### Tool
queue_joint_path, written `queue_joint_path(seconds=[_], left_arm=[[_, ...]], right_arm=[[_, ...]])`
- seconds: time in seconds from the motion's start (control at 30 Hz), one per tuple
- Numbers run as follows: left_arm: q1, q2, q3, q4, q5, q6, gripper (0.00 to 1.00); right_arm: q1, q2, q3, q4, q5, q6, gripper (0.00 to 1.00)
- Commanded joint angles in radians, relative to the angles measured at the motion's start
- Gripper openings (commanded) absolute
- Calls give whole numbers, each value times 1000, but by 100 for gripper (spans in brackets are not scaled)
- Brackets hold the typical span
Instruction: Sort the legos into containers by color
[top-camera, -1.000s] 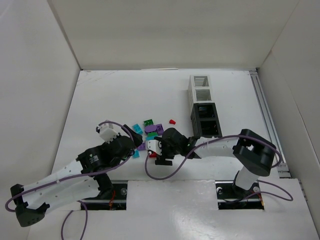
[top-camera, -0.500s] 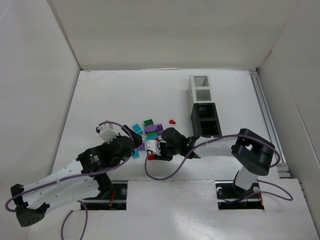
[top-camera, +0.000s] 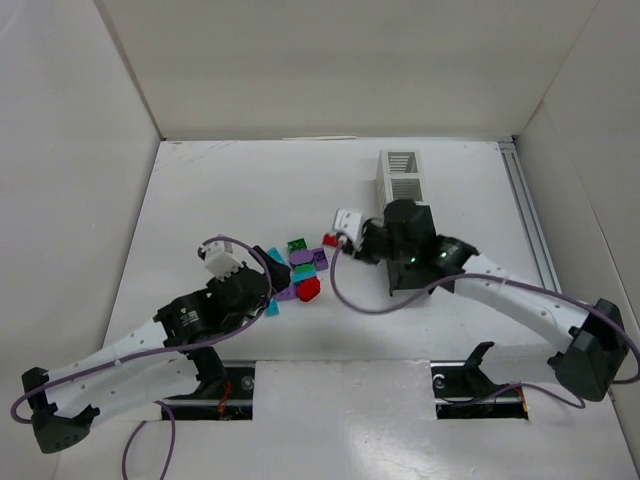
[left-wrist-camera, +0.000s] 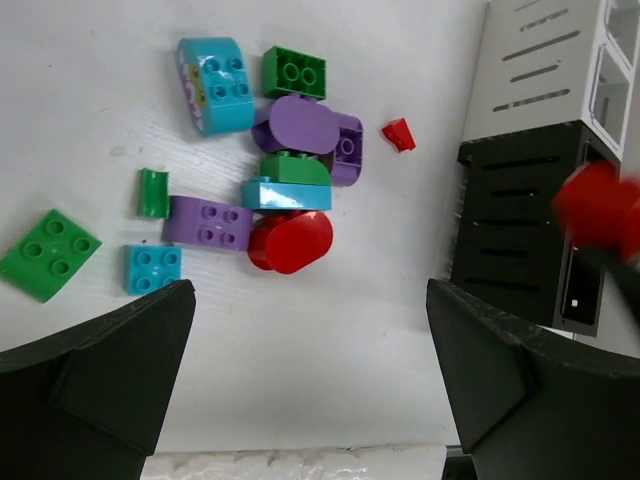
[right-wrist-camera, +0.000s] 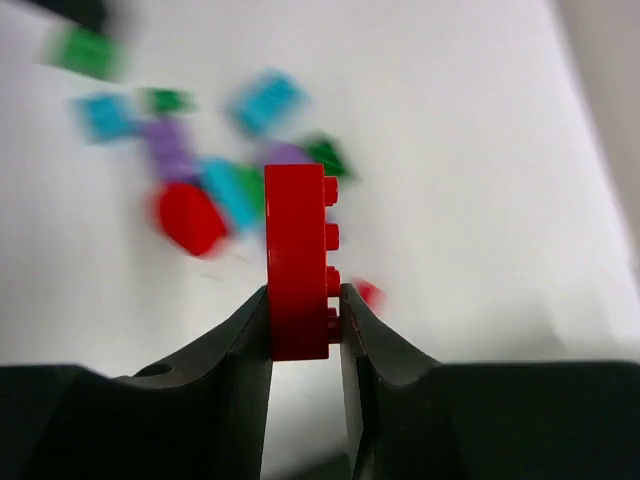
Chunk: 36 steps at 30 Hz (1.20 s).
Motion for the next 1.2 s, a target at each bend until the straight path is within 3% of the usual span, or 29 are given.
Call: queue_joint_path(seconds=[0.0, 0.17, 0.3, 0.53, 0.63, 0.8, 0.97, 1.17], left_arm=[[-2, 36, -22, 155, 7, 133, 100], [-2, 139, -22, 289, 59, 296, 100], [29, 236, 12, 343, 111, 393, 100], [58, 403, 59, 379, 162, 519, 100], [58, 453, 69, 402, 162, 528, 100], [58, 477, 58, 445, 171, 557, 100], [78, 510, 49, 478, 180, 591, 100], [78, 559, 40, 514, 212, 640, 100]], right_arm=[[-214, -57, 126, -158, 121, -14, 21], [-524, 37, 305, -221, 130, -42, 21], [-654, 271, 546, -297, 105, -97, 21], [-702, 521, 808, -371, 49, -151, 22], [-692, 580, 822, -370, 36, -162, 26], [-682, 617, 833, -360, 36, -162, 43], [-672, 640, 833, -360, 26, -171, 71], [-652, 469, 731, -321, 26, -182, 86]])
